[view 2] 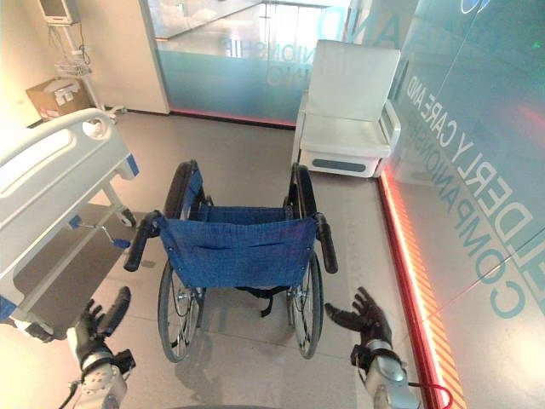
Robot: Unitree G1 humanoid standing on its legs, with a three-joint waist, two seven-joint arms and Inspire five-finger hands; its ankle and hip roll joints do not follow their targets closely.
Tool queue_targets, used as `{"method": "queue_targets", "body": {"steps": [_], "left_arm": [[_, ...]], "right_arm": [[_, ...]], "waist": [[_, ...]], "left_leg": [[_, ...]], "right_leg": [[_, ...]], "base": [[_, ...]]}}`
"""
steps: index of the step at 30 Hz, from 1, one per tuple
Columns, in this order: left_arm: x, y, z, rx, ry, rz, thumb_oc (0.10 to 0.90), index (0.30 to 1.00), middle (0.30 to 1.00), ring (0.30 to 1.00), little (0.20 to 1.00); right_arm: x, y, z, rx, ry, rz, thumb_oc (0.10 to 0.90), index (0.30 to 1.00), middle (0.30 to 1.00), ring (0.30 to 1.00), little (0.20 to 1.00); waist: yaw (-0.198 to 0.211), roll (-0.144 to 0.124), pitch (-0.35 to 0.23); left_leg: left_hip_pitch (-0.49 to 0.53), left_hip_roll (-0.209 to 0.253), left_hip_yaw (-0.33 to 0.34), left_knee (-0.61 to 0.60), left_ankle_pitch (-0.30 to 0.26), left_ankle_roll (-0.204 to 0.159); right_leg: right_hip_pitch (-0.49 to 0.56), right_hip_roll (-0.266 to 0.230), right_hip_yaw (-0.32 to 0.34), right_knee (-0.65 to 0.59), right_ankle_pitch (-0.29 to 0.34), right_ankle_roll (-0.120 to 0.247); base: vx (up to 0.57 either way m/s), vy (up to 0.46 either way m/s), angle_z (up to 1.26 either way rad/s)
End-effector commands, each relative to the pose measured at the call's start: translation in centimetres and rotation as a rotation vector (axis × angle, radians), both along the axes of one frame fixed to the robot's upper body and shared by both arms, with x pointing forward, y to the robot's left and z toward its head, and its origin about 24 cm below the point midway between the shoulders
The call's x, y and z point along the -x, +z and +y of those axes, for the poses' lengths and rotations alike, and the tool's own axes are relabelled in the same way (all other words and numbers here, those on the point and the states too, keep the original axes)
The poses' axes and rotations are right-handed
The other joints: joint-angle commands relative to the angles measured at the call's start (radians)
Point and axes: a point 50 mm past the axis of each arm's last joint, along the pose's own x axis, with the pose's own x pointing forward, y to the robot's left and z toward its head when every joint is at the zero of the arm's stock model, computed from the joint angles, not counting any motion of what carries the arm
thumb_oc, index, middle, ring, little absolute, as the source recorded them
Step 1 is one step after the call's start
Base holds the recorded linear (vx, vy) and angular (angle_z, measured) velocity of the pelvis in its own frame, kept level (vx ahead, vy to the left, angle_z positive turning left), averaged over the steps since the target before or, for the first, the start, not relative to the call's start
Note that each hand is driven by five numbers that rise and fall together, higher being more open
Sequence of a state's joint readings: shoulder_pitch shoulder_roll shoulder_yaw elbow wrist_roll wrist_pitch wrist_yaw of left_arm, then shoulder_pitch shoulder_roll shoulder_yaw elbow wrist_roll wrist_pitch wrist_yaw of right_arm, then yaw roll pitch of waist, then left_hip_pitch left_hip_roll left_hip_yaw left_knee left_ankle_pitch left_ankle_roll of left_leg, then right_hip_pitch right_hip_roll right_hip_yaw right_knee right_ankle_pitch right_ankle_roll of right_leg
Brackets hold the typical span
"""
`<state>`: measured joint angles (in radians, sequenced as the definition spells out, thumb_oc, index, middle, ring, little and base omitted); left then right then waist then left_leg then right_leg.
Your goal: Push the wheelchair next to the bed
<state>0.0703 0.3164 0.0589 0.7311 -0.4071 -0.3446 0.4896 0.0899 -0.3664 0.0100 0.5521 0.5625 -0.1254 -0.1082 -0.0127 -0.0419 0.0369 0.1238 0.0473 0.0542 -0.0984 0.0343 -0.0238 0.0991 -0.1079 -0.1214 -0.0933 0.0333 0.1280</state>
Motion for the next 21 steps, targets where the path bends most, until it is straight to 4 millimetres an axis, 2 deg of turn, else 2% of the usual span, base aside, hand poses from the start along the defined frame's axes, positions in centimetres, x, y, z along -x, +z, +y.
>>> {"method": "queue_targets", "body": {"steps": [1, 5, 7, 8, 9, 12, 19, 21], "left_arm": [[-4.8, 5.6, 2.1, -0.145, -0.025, -0.265, 0.8, 0.9, 0.9, 0.9, 0.9], [-5.6, 7.1, 2.7, -0.165, -0.046, -0.324, 0.8, 0.9, 0.9, 0.9, 0.9], [-6.6, 8.7, 2.8, -0.174, -0.126, -0.37, 0.8, 0.9, 0.9, 0.9, 0.9], [-6.6, 8.7, 2.8, -0.174, -0.126, -0.37, 0.8, 0.9, 0.9, 0.9, 0.9], [-7.2, 9.9, 2.7, -0.199, -0.179, -0.397, 0.8, 0.9, 0.9, 0.9, 0.9], [-8.0, 11.8, 2.5, -0.219, -0.258, -0.446, 0.8, 0.9, 0.9, 0.9, 0.9], [-9.0, 14.1, 1.3, -0.223, -0.431, -0.493, 0.8, 0.9, 0.9, 0.9, 0.9], [-9.2, 15.2, 1.0, -0.246, -0.469, -0.525, 0.8, 0.9, 0.9, 0.9, 0.9]], "right_arm": [[-4.6, 7.4, -3.1, 0.077, -0.056, -0.369, 0.8, 0.9, 0.9, 0.9, 0.9], [-5.4, 9.8, -3.5, 0.107, -0.055, -0.463, 0.8, 0.9, 0.9, 0.9, 0.9], [-6.0, 11.6, -3.2, 0.125, -0.026, -0.529, 0.8, 0.9, 0.9, 0.9, 0.9], [-6.0, 11.6, -3.2, 0.125, -0.026, -0.529, 0.8, 0.9, 0.9, 0.9, 0.9], [-6.2, 12.6, -2.9, 0.139, 0.005, -0.565, 0.8, 0.9, 0.9, 0.9, 0.9], [-6.3, 13.9, -2.3, 0.162, 0.044, -0.613, 0.8, 0.9, 0.9, 0.9, 0.9], [-6.4, 15.6, -1.2, 0.13, 0.093, -0.701, 0.8, 0.9, 0.9, 0.9, 0.9], [-6.5, 16.5, -0.6, 0.13, 0.149, -0.737, 0.8, 0.9, 0.9, 0.9, 0.9]], "waist": [[-0.002, 0.017, -0.011], [-0.008, 0.022, -0.014], [-0.011, 0.027, -0.016], [-0.011, 0.027, -0.015], [-0.012, 0.03, -0.017], [-0.014, 0.031, -0.019], [-0.015, 0.031, -0.018], [-0.013, 0.031, -0.016]], "left_leg": [[-0.016, -0.112, -0.041, 0.011, -0.032, 0.071], [-0.012, -0.114, -0.042, 0.011, -0.036, 0.071], [-0.01, -0.113, -0.042, 0.011, -0.038, 0.071], [-0.01, -0.113, -0.042, 0.011, -0.038, 0.071], [-0.01, -0.113, -0.042, 0.011, -0.038, 0.071], [-0.011, -0.111, -0.039, 0.011, -0.038, 0.07], [-0.013, -0.108, -0.038, 0.011, -0.036, 0.069], [-0.014, -0.107, -0.037, 0.011, -0.036, 0.069]], "right_leg": [[0.006, 0.073, 0.0, 0.019, 0.034, -0.075], [0.009, 0.072, 0.004, 0.017, 0.03, -0.075], [0.011, 0.071, 0.006, 0.016, 0.028, -0.074], [0.011, 0.071, 0.006, 0.016, 0.028, -0.074], [0.011, 0.07, 0.007, 0.014, 0.027, -0.073], [0.011, 0.07, 0.007, 0.013, 0.025, -0.071], [0.011, 0.071, 0.007, 0.011, 0.024, -0.07], [0.012, 0.071, 0.007, 0.009, 0.023, -0.069]], "base": [[0.0, 0.0, 0.0], [0.0, 0.0, 0.0], [0.0, 0.0, 0.0], [0.0, 0.0, 0.0], [0.0, 0.0, 0.0], [0.0, 0.0, 0.0], [0.0, 0.0, 0.0], [0.0, 0.0, 0.0]]}}
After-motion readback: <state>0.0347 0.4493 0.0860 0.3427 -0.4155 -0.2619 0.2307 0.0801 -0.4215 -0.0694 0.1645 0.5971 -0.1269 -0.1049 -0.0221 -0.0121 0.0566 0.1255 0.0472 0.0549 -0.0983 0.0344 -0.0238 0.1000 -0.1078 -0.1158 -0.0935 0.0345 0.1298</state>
